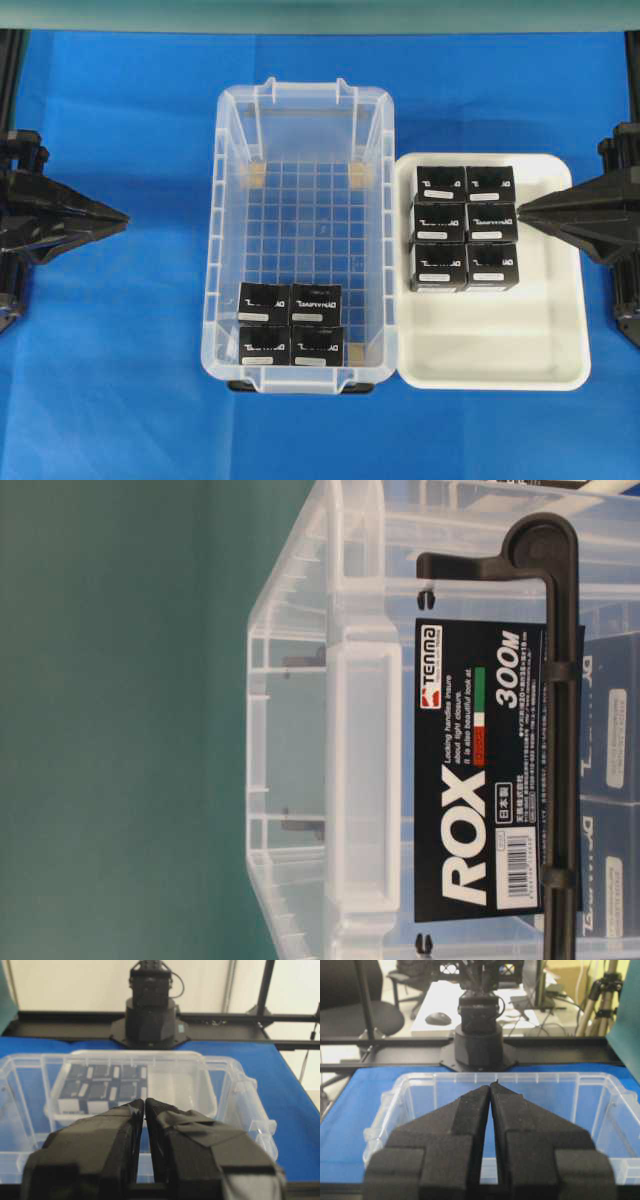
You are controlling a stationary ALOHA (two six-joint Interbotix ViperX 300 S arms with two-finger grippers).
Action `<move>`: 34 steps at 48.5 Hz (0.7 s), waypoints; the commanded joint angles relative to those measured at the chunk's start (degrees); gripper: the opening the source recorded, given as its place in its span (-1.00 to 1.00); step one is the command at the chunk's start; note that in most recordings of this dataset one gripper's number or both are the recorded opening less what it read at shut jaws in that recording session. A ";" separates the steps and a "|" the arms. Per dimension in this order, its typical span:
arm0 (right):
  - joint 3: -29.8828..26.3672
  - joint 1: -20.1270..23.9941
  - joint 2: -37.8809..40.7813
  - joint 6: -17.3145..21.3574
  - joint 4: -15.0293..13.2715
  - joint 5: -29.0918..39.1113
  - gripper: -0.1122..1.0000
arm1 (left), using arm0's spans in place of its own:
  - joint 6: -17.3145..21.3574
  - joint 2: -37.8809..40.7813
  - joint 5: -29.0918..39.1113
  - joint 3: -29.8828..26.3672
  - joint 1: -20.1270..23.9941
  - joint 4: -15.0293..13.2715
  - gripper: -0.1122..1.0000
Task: Pick the box from inside the plastic case
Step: 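Move the right gripper over the black boxes inside the clear case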
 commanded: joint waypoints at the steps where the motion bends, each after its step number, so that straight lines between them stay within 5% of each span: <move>1: -0.97 -0.44 0.70 0.44 0.35 -0.44 -0.54 | -0.53 -0.18 0.70 -2.20 0.44 0.79 -0.54; 10: -4.13 -0.97 2.90 3.43 6.15 3.87 -0.79 | -0.35 -0.18 6.42 -5.19 0.53 0.79 -0.89; 34: -28.83 -1.05 21.53 7.38 6.24 36.83 -0.79 | -0.70 -1.14 16.00 -8.70 -0.26 0.79 -0.91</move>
